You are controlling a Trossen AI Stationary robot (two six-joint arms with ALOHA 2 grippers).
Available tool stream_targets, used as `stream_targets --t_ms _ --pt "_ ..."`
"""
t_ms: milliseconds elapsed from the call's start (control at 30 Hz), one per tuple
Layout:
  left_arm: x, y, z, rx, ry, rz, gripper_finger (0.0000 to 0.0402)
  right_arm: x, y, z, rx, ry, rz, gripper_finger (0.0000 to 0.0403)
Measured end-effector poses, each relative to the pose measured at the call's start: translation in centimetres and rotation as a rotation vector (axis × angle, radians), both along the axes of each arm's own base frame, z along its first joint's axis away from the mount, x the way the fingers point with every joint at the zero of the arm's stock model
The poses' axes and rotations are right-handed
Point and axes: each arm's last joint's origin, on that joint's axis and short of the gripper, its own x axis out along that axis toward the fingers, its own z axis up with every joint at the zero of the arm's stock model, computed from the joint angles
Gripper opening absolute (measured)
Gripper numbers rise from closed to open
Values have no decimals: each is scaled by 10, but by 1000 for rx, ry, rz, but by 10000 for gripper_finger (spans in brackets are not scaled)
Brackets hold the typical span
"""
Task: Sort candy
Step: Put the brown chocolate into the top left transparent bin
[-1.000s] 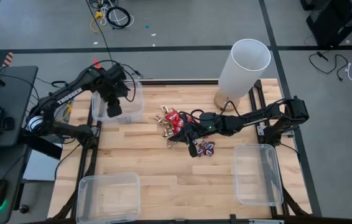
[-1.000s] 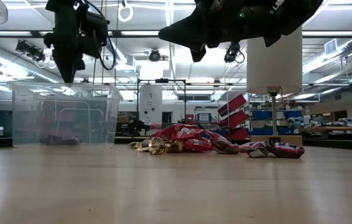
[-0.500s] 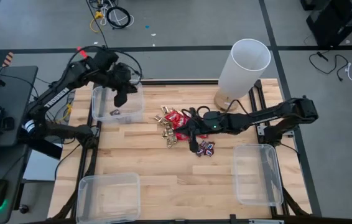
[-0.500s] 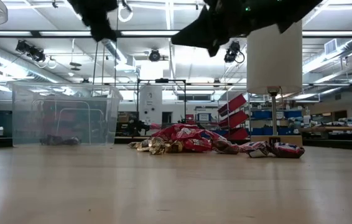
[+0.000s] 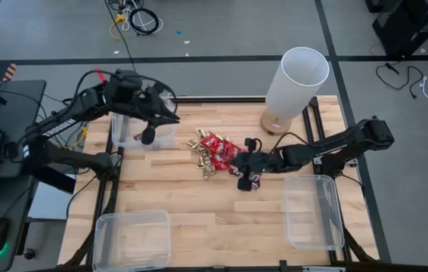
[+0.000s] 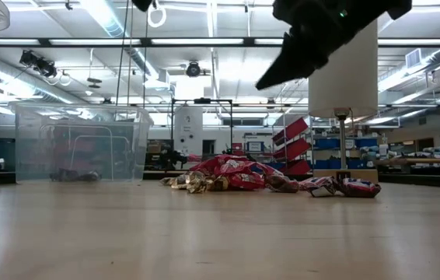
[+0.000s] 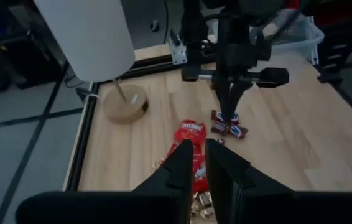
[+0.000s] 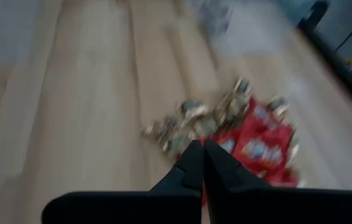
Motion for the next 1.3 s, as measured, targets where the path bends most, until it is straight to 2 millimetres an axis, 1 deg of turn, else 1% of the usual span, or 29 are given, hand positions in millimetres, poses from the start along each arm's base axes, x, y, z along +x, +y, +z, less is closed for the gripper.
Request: stream_targets --t_ms 67,133,400,467,667,733,867,1300 --pt "5 -5 -2 26 -4 5 47 0 4 -5 -1 29 8 0" --pt "9 -9 -8 46 6 9 47 -1 7 -11 -17 71 3 1" --pt "31 -23 -42 61 -20 -38 47 -7 8 -30 -120 236 -29 7" --pt "36 -27 -48 67 -42 -46 47 -5 9 -36 -128 252 -29 13" --pt "44 -37 -63 88 -68 -54 47 1 10 -61 -147 338 -31 38" --pt "44 -40 -66 90 -61 -49 47 3 10 -67 -152 351 -35 45" --pt "45 -44 -69 73 -48 -29 47 6 11 -72 -150 346 -37 59" --pt "45 -48 -71 65 -26 -23 47 6 13 -72 -90 334 -47 111"
